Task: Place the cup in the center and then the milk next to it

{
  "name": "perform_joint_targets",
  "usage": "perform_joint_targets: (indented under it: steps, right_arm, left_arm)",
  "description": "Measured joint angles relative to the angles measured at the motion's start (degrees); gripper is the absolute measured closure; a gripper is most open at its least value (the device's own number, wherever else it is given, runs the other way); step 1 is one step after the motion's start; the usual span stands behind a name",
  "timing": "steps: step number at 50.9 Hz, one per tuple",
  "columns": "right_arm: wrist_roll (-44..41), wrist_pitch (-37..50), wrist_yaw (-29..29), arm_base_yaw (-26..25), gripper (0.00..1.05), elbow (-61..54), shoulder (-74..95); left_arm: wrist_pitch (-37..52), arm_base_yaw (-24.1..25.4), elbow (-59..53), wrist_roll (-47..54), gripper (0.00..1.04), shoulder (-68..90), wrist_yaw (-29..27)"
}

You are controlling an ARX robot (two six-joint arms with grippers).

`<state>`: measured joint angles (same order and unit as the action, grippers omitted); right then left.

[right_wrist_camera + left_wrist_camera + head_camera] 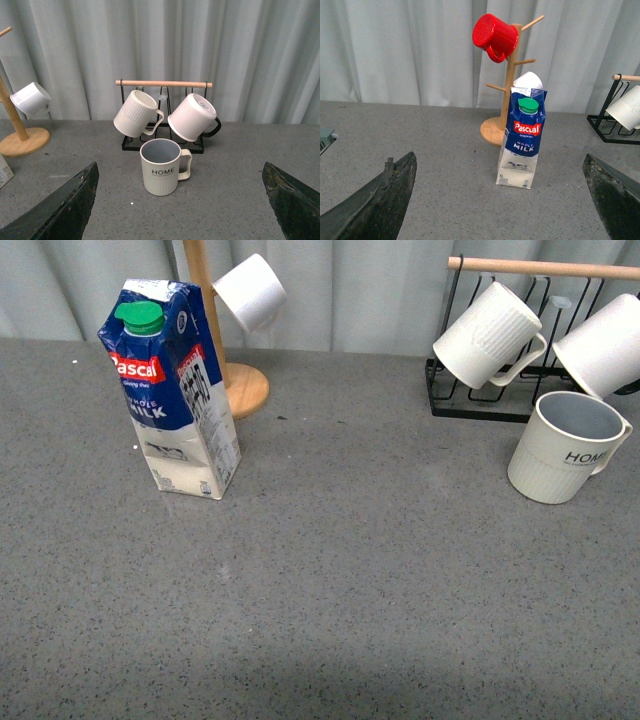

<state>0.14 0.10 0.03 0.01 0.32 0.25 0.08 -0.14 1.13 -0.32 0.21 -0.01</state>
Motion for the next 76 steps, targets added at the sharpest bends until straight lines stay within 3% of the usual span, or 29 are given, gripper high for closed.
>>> perform_joint_targets:
  steps: [76]
  right_arm:
    - [0.0, 0.0, 0.0, 0.0, 0.09, 0.0, 0.0]
  left_arm:
    - [0.0, 0.0, 0.0, 0.0, 0.06, 0.0, 0.0]
